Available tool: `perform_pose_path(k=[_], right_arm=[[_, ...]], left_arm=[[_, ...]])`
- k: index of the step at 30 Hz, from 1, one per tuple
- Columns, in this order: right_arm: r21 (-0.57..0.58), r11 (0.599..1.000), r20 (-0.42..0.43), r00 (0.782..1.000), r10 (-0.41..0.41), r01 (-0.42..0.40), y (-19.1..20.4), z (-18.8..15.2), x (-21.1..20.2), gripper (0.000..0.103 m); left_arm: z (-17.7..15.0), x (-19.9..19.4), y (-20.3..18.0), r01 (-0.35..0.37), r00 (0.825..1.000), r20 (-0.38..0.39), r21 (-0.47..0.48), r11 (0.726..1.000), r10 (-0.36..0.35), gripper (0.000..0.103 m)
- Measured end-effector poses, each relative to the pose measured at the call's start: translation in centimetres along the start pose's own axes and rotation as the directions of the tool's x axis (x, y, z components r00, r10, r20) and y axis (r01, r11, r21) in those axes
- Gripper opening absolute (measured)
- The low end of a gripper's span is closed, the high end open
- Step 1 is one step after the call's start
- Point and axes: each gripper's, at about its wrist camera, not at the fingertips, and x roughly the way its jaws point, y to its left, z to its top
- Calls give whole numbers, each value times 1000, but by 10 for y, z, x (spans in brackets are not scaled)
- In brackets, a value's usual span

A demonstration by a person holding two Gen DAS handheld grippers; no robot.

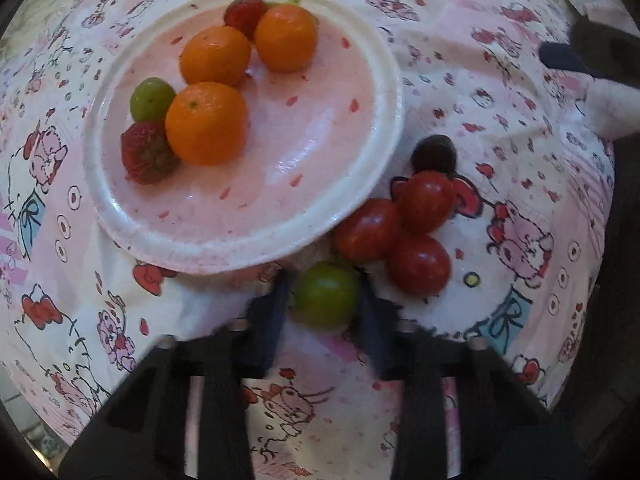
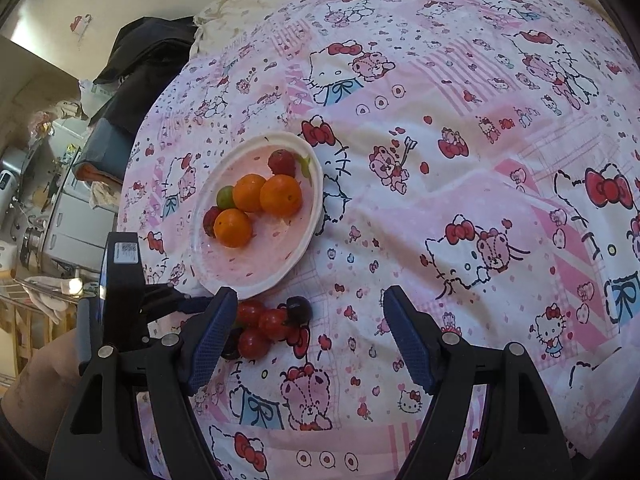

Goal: Organize fruits
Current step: 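Grasp the green lime in the fruit row with the left tool, then grasp a dark grape with the right tool while the left tool carries the lime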

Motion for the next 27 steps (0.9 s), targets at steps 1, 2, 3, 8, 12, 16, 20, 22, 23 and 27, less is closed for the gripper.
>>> perform_pose_path(k=[1,2,3,8,12,16,20,22,23,27], right_arm=[[0,1000,-1,1000,0,0,0,0,0,78],[-1,1000,-1,1000,2,-2,0,0,1,78],[-2,1000,-2,1000,3,-3,1,0,1,78],[-13,1000,2,1000,2,-2,3,0,-1,78],[4,999,-41,999,35,-35,0,-1,6,77],[48,995,-140,986,88,-82,-4,3,31,53],[56,996,-215,974,73,-63,-1,4,59,41],[61,997,-243,968,59,-46,0,2,72,39],[62,997,-253,966,54,-40,0,2,78,38],[33,999,-270,963,15,-6,8,-1,93,32]], left_arm=[[0,-1,-2,-10,1000,4,2,1000,10,25],[0,-2,-4,-13,1000,6,4,1000,13,25],[-1,-3,-7,-12,1000,7,5,1000,12,25],[-11,-24,-7,0,999,41,-69,998,3,25],[-25,-56,1,-5,995,99,-211,978,27,25],[-51,-92,14,23,979,192,-438,899,69,25],[-81,-100,27,43,968,230,-554,831,104,25],[-91,-102,29,32,963,238,-566,824,126,25],[-95,-102,27,40,962,242,-573,819,123,25],[-99,-101,26,23,960,239,-589,808,147,25]])
